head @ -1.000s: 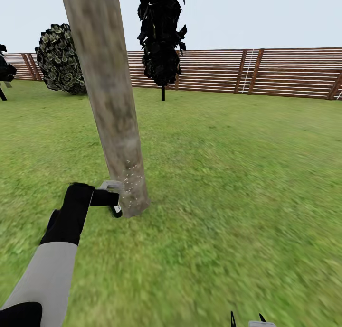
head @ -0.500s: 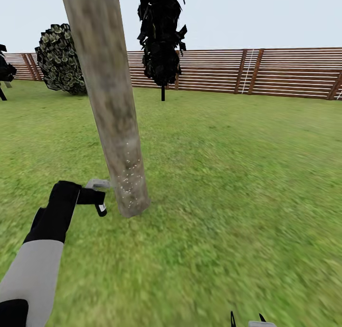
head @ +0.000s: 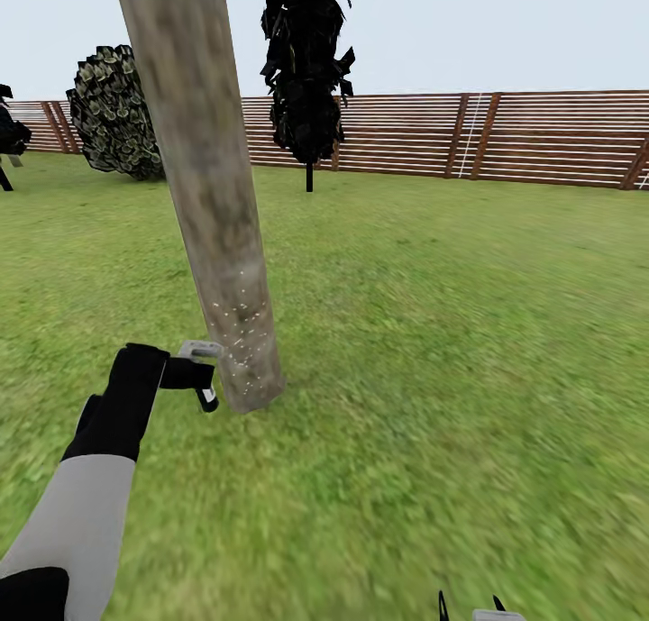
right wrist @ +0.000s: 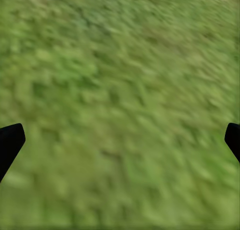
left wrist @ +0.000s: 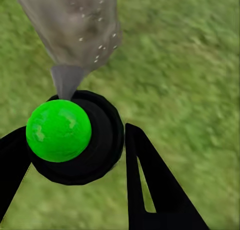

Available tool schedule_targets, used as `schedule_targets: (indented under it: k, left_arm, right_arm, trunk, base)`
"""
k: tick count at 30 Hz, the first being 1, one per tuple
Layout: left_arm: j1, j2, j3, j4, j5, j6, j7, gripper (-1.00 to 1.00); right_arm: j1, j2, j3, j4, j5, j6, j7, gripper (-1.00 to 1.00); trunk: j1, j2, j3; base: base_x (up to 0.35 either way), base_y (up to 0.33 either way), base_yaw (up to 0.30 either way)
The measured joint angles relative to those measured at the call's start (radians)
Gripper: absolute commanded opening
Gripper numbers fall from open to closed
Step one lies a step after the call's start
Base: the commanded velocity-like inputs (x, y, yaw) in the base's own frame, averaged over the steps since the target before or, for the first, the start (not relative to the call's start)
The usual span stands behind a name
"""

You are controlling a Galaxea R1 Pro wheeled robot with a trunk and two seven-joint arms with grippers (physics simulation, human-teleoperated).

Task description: In the garden, pick up the pesticide atomizer on the floor and spray pesticide onto both trees until each tree trunk is fully covered.

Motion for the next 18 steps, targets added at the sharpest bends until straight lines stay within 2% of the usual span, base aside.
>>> schedule_targets:
  k: [2, 5, 8, 11, 18]
  left_arm:
    - [0.001, 0.010, 0.004, 0.003, -0.003, 0.000, 0.000, -1.00]
    - [0.010, 0.053, 0.005, 0.024, -0.005, -0.001, 0.000, -1.00]
    - [0.012, 0.072, 0.003, 0.036, -0.001, 0.000, 0.000, -1.00]
    - [0.012, 0.065, -0.002, 0.032, 0.000, 0.001, 0.000, -1.00]
    - [0.011, 0.040, -0.013, 0.023, 0.000, 0.001, 0.000, -1.00]
  right_arm:
    - [0.000, -0.001, 0.000, 0.000, 0.000, 0.000, 0.000, 1.00]
    - [0.000, -0.001, 0.000, 0.000, 0.000, 0.000, 0.001, 1.00]
    - [0.000, 0.000, 0.000, 0.000, 0.000, 0.000, 0.001, 1.00]
    - [0.000, 0.000, 0.000, 0.000, 0.000, 0.000, 0.001, 1.00]
    - [0.000, 0.000, 0.000, 0.000, 0.000, 0.000, 0.001, 1.00]
  trunk:
    - [0.000, 0.000, 0.000]
    - [0.000, 0.000, 0.000]
    - [0.000, 0.000, 0.000]
    - [0.000, 0.000, 0.000]
    - [0.000, 0.000, 0.000]
  base:
    - [0.000, 0.000, 0.000]
    - [0.000, 0.000, 0.000]
    - [0.000, 0.000, 0.000]
    - [0.062, 0.000, 0.000]
    - [0.259, 0.000, 0.000]
